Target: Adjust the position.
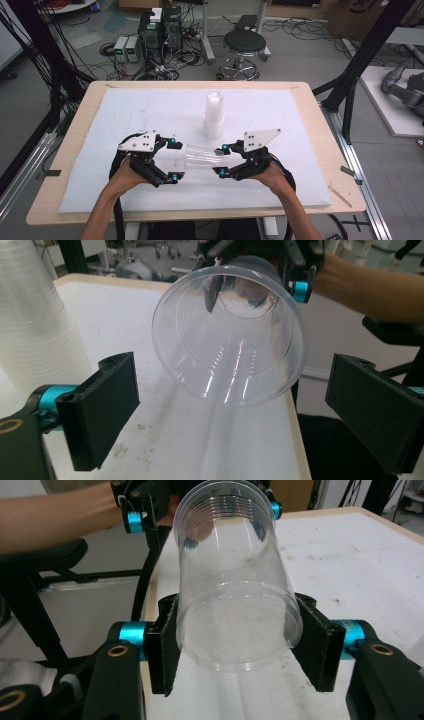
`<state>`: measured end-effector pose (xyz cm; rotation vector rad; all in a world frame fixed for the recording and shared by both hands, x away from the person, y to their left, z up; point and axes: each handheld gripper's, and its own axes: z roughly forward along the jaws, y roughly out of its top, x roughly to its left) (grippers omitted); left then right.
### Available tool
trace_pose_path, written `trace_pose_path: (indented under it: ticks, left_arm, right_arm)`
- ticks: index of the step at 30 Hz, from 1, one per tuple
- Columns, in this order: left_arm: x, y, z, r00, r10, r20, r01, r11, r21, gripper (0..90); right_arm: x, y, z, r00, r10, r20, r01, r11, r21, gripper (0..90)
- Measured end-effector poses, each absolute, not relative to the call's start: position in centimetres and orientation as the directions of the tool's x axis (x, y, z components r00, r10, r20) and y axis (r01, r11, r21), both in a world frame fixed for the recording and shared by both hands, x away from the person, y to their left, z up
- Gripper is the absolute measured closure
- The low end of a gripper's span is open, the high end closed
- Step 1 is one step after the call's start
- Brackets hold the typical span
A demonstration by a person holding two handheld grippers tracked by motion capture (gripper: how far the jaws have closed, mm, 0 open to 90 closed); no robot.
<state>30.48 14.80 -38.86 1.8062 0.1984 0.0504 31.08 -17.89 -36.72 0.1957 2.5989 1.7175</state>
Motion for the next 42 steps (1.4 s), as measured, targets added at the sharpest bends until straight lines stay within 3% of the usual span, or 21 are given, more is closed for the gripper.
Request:
trace_pose_path:
  ticks: [12,42]
  left_arm:
    - [30.3,14.2,-40.5,0.980,0.164,-0.114,0.136,-0.129,0.982,6.0]
    - [30.7,11.3,-40.2,0.982,0.122,-0.146,0.154,-0.053,0.987,6.8]
  right_arm:
    - [31.0,-18.0,-37.0,-0.993,0.109,0.049,0.084,0.341,0.936,42.3]
    - [30.9,-18.0,-37.1,-0.996,0.083,0.042,0.065,0.300,0.952,42.3]
